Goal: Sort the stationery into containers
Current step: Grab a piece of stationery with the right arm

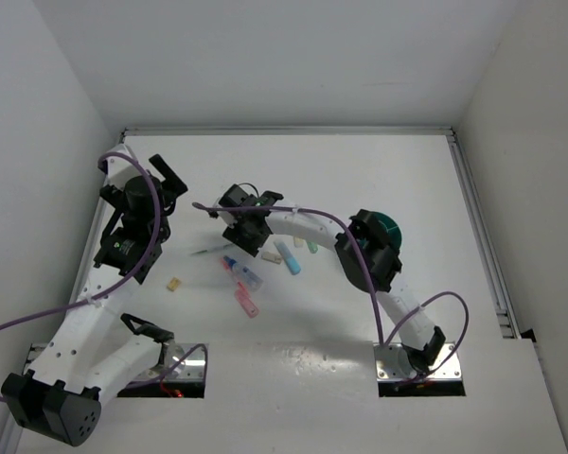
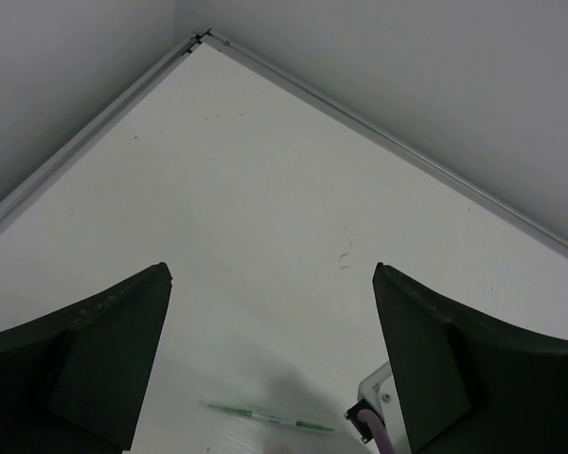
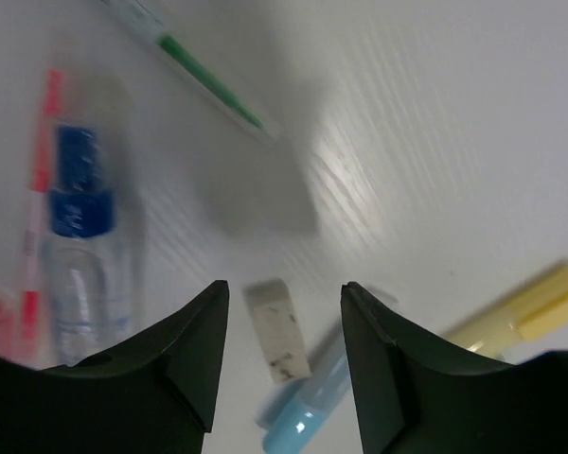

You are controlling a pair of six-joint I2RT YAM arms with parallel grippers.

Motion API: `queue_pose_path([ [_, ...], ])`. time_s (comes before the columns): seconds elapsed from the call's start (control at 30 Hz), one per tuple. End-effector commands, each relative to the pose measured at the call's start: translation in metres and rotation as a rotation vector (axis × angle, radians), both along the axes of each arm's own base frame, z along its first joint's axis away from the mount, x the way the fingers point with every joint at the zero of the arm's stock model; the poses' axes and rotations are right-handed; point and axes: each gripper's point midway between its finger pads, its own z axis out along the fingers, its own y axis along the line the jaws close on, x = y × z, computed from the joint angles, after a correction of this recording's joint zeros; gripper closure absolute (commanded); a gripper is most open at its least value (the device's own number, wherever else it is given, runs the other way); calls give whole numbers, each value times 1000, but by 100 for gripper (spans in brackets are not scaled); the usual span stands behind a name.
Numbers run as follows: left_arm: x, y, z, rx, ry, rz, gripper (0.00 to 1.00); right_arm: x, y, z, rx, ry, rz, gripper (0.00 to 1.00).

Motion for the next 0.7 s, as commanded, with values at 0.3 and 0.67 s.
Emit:
queue_pose_path([
  [0.3,4,-8,10,-23,-43,-42,6,33,-63,42,-90,-222,-171,60],
  [0.67,4,-9,10,-17,-39,-52,6,46,-85,22,24,-17,-350,65],
])
